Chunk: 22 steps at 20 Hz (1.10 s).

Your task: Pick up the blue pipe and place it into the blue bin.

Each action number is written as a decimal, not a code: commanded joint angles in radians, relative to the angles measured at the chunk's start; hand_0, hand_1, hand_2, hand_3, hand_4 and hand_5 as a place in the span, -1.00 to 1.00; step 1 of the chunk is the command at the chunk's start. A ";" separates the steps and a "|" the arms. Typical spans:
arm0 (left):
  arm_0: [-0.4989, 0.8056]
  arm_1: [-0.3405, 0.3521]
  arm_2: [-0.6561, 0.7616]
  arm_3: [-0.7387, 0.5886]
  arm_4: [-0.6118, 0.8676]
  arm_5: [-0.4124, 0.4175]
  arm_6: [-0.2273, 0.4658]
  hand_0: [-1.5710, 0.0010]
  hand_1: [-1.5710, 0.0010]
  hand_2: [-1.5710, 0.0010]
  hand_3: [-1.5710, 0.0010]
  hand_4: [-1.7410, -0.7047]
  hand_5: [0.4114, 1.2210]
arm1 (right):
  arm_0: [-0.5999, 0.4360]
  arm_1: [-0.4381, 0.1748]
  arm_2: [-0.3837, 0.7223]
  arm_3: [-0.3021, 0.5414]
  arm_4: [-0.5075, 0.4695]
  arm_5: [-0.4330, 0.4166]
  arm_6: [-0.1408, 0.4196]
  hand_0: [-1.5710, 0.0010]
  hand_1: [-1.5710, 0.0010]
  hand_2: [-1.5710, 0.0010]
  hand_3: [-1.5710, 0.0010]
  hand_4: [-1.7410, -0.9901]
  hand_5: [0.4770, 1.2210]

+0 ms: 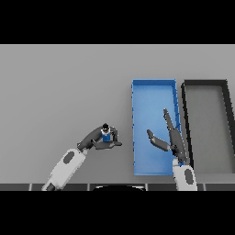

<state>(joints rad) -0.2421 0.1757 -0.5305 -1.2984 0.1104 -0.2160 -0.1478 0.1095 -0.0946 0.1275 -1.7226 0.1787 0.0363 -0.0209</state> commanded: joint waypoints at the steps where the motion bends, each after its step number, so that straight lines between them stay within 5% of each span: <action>1: 0.005 0.001 -0.008 -0.003 0.000 -0.004 -0.007 -0.30 -0.42 -0.45 -0.40 -0.66 0.54 | -0.006 0.001 -0.004 0.005 -0.001 -0.003 0.003 1.00 1.00 1.00 1.00 0.45 -0.66; 4: 0.012 0.006 -0.023 -0.003 -0.016 0.019 -0.064 -0.64 -0.70 -0.72 -0.62 -0.82 0.76 | -0.007 -0.002 -0.002 0.000 -0.001 -0.001 0.003 1.00 1.00 1.00 1.00 0.47 -0.66; 8: 0.022 0.006 -0.017 -0.060 -0.005 0.051 -0.077 -0.85 -0.88 -0.89 -0.79 -0.92 0.90 | -0.007 0.004 0.002 0.015 0.012 -0.008 -0.009 1.00 1.00 1.00 1.00 0.47 -0.66; 22: -0.043 -0.008 -0.053 -0.269 0.028 0.070 0.101 -0.99 -0.99 -0.99 -0.90 -1.00 0.99 | 0.003 -0.036 -0.015 -0.020 0.004 0.006 -0.028 1.00 1.00 1.00 1.00 0.64 -0.66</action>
<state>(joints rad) -0.2845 0.1678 -0.5840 -1.5671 0.1401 -0.1485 -0.0465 0.1128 -0.1308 0.1125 -1.7425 0.1826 0.0425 -0.0481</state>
